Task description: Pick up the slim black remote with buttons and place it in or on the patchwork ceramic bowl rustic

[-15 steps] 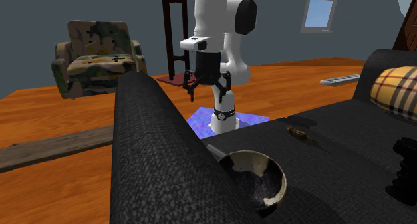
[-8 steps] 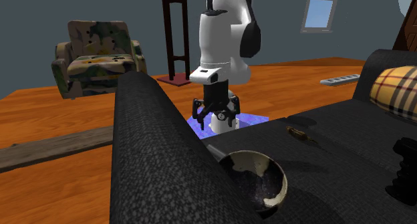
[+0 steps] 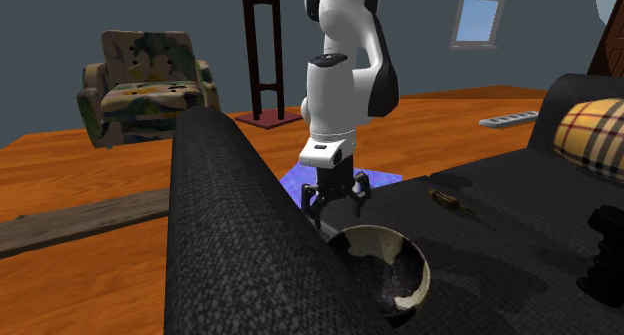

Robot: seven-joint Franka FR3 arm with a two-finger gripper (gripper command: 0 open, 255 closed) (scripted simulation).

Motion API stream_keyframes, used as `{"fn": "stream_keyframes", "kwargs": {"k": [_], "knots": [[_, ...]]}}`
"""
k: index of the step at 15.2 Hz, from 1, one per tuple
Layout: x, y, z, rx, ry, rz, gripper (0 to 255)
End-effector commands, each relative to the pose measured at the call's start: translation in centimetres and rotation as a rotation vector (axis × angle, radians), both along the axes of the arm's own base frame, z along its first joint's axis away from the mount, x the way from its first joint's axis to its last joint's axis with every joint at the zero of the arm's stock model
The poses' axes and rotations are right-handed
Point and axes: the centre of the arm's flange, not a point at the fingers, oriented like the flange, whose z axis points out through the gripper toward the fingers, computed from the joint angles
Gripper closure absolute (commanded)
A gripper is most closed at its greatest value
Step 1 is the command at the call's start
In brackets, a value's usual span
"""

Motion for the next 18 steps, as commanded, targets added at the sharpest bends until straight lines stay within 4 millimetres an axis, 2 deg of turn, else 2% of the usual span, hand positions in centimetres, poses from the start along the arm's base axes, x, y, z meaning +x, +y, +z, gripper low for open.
{"fn": "stream_keyframes", "kwargs": {"k": [1,4,12,13,18], "knots": [[0.0,0.2,-1.0,0.001,0.0,0.002,0],[0.0,0.3,-2.9,0.001,0.0,0.002,0],[0.0,0.3,-2.9,0.001,0.0,0.002,0],[0.0,0.3,-2.9,0.001,0.0,0.002,255],[-0.1,0.3,-2.9,0.001,-0.001,0.002,255]]}}
